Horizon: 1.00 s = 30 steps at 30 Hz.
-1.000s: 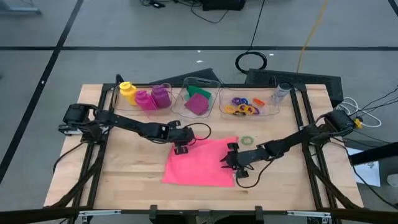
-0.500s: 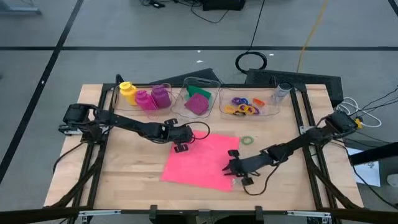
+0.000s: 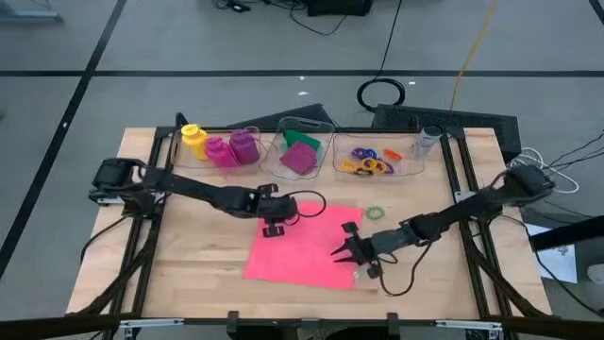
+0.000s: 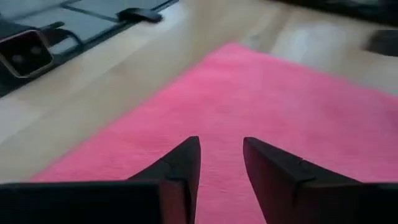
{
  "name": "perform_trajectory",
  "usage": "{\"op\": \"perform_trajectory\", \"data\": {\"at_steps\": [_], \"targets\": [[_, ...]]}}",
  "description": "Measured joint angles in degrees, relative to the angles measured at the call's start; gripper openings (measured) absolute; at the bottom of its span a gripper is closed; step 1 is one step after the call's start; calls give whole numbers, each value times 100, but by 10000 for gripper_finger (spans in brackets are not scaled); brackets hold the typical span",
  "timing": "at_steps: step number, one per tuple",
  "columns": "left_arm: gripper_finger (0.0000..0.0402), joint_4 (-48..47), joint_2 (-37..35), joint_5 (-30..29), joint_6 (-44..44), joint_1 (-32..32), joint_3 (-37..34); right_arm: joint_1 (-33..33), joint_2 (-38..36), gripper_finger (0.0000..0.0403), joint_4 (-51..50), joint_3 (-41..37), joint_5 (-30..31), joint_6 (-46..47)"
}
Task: Pick & Place Sports Items
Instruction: Put the green spring keychain into the right transparent bin
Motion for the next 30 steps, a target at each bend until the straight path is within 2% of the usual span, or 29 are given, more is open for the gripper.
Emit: {"op": "perform_trajectory", "data": {"at_steps": [6, 10, 13, 15, 18, 22, 25, 28, 30], "targets": [[97, -302, -817, -53, 179, -255, 39, -22, -1155, 82, -1383, 0, 1045, -341], [97, -329, -1572, -280, 310, -496, -7, -21, -1925, 82, -1867, 0, 1155, -285], [97, 28, -2137, -392, 519, -757, -255, -20, -2362, 82, -1931, 0, 951, -273], [97, 528, -2514, -374, 616, -943, -566, -20, -2578, 82, -1934, 0, 736, -277], [97, 1840, -3074, -178, 701, -1201, -1248, -17, -2773, 82, -1890, 0, 469, -211], [97, 3688, -3545, 51, 690, -1478, -2286, -17, -2889, 82, -1884, 0, 556, -21], [97, 4821, -3730, 42, 689, -1611, -2916, -13, -2892, 82, -2344, 0, 1308, 266], [97, 5436, -3755, 43, 683, -1658, -3348, -63, -2892, 82, -3538, 0, 2191, 451], [97, 5643, -3755, 41, 683, -1657, -3522, -170, -2885, 82, -4460, 0, 2443, 735]]}}
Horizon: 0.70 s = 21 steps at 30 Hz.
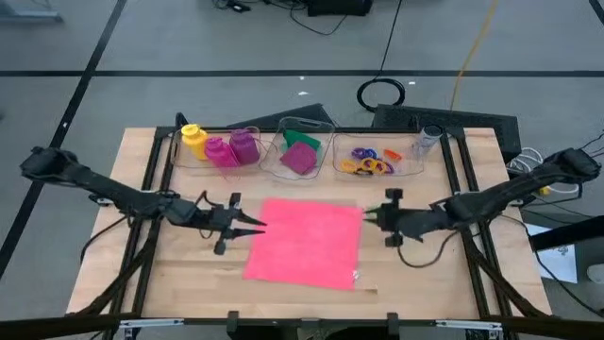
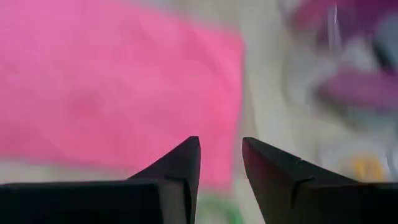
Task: Pick & Place Sports Items
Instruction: Put the green spring keychain into the right transparent bin
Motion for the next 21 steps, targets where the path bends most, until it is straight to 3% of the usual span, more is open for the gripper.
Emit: {"op": "perform_trajectory", "data": {"at_steps": [6, 9, 13, 21], "targets": [[97, 86, 9, 0, -207, 118, -92, -733, 102, 82, -1497, 0, -454, 776], [97, 98, 11, -1, -349, 168, -92, -1157, 185, 82, -1571, 0, -972, 701], [97, 98, 11, 2, -443, 173, -92, -1600, 380, 82, -1517, 0, -1222, 354], [97, 10, 12, 96, -476, 173, -91, -2034, 1011, 98, -1232, 0, -2005, 219]]}}
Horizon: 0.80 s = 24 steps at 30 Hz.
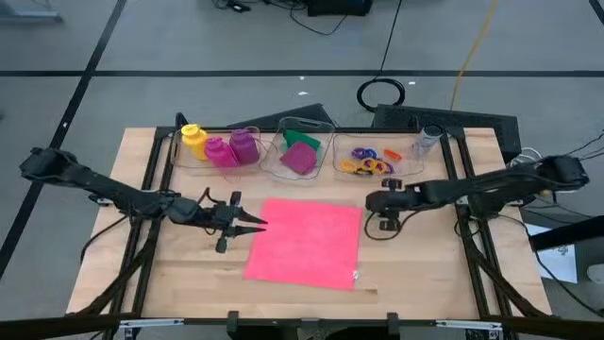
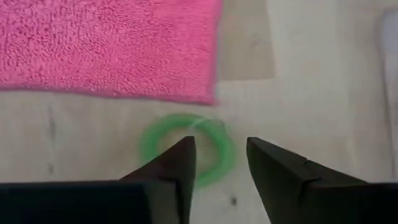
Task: Pick & Place Sports Items
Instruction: Put the green spring keychain into the right transparent bin
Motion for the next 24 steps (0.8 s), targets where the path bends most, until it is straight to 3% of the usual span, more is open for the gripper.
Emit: {"op": "perform_trajectory", "data": {"at_steps": [9, 15, 20, 24], "targets": [[97, -15, 1, 7, -12, 0, -1, -61, 456, 174, 165, 0, 36, -189], [97, -15, 1, 9, -10, 0, -1, -192, 673, 198, 177, 7, 23, -189], [97, -70, 3, 9, -7, 0, -1, -282, 820, 188, 170, 22, -48, -189], [97, -89, 3, 9, -5, 0, 1, -286, 844, 140, 168, 22, -190, -189]]}}
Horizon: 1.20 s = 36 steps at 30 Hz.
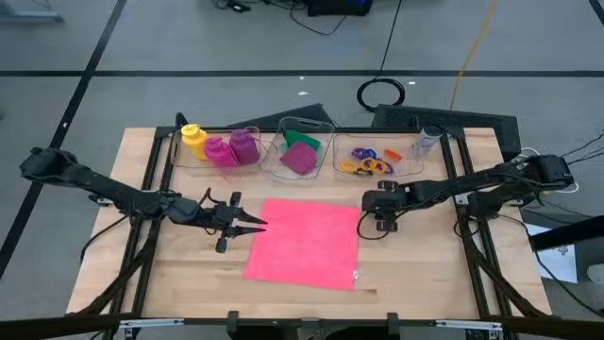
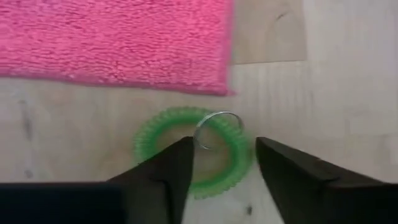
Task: Pick & Place Sports Items
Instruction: Put the green spring keychain into the right transparent bin
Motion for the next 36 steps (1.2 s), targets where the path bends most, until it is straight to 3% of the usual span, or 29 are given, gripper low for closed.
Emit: {"op": "perform_trajectory", "data": {"at_steps": [9, 15, 19, 23, 31, 36], "targets": [[97, 0, 0, 0, 13, 0, -1, -8, -20, 3, 87, -12, -489, -2], [97, 0, 0, -59, 15, 0, 0, 5, -321, 14, 194, 10, -539, -2], [97, 4, 0, -61, 37, 0, 0, 8, -893, 3, 291, 213, -526, -161], [97, 24, 0, -61, 39, 0, 0, 9, -1533, 5, 554, 336, 43, -509], [97, 8, 0, -63, -34, 0, 0, -310, -2501, 1, 1475, 365, 2245, -931], [97, -2, 0, -63, -56, 0, 0, -1138, -2547, 1, 1147, 365, 2325, -468]]}}
